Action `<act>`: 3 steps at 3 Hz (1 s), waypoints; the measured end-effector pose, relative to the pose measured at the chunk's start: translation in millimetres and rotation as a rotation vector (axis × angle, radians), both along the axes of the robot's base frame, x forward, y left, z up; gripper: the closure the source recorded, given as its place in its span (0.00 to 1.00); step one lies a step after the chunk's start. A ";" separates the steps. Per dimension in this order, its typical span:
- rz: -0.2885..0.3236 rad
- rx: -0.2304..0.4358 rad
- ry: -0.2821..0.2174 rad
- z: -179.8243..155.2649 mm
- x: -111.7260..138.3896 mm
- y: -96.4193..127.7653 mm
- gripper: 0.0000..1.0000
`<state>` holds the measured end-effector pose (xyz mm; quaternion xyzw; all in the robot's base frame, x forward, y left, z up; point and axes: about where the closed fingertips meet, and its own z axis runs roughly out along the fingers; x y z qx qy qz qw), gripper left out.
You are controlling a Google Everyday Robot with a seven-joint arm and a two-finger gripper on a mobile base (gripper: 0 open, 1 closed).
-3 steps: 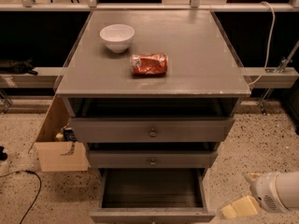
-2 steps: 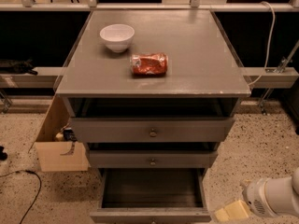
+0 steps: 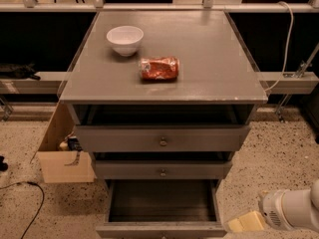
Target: Close bottom drawer
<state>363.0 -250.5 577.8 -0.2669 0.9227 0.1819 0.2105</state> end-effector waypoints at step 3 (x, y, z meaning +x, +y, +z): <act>0.105 0.190 0.081 -166.1 14.8 87.4 0.00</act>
Offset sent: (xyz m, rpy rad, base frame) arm 0.0160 0.0946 -0.1990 0.1955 0.0966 0.0613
